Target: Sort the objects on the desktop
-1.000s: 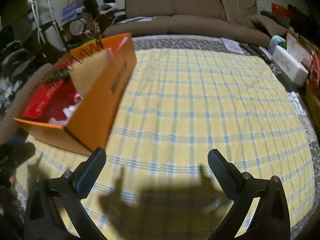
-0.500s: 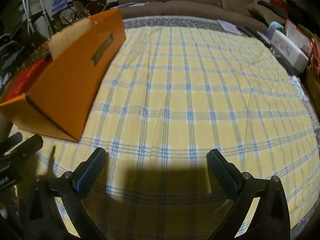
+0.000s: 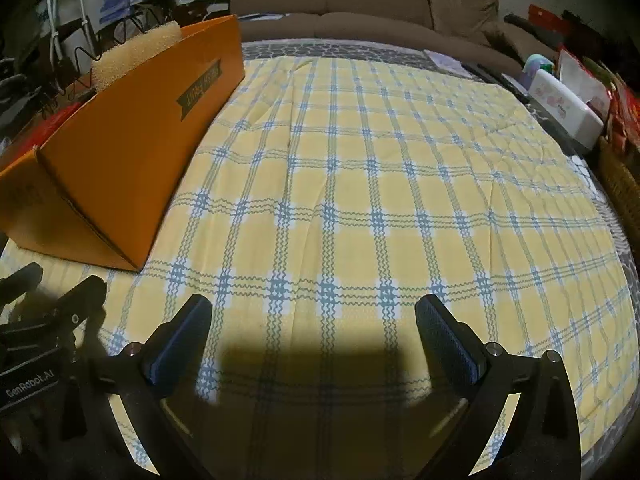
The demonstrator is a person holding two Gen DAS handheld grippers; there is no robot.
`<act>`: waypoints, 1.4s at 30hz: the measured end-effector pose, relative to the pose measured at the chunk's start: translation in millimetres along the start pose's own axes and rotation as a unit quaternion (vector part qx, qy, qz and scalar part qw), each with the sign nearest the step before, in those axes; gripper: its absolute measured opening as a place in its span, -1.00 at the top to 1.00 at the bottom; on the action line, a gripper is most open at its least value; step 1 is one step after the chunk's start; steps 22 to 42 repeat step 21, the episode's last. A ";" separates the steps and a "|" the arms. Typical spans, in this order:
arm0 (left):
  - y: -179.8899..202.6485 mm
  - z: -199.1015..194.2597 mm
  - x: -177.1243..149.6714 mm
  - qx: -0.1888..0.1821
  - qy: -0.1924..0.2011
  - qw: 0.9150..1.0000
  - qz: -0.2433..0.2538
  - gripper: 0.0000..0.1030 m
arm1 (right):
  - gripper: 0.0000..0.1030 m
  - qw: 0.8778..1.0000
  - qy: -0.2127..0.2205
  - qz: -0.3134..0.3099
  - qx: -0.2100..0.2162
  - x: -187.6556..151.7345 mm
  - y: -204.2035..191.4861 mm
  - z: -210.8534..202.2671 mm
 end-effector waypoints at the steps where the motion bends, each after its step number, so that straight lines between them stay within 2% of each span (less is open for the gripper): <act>1: 0.6 -0.1 -0.2 0.000 0.000 1.000 0.000 -1.00 | -1.00 1.000 0.000 0.000 0.000 -0.4 -0.5 0.0; 42: -3.2 2.4 -0.6 -0.001 0.000 1.000 0.000 -1.00 | -1.00 1.000 0.000 0.000 0.001 -0.9 -1.0 -0.6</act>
Point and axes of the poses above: each gripper's, at about its wrist camera, not at the fingertips, and z roughly the way its jaws point, y to its right, x to its top, the point moved 8 cm from there along z, roughly the way its jaws point, and after that the axes turned 10 degrees about x, right-handed, at the moved point
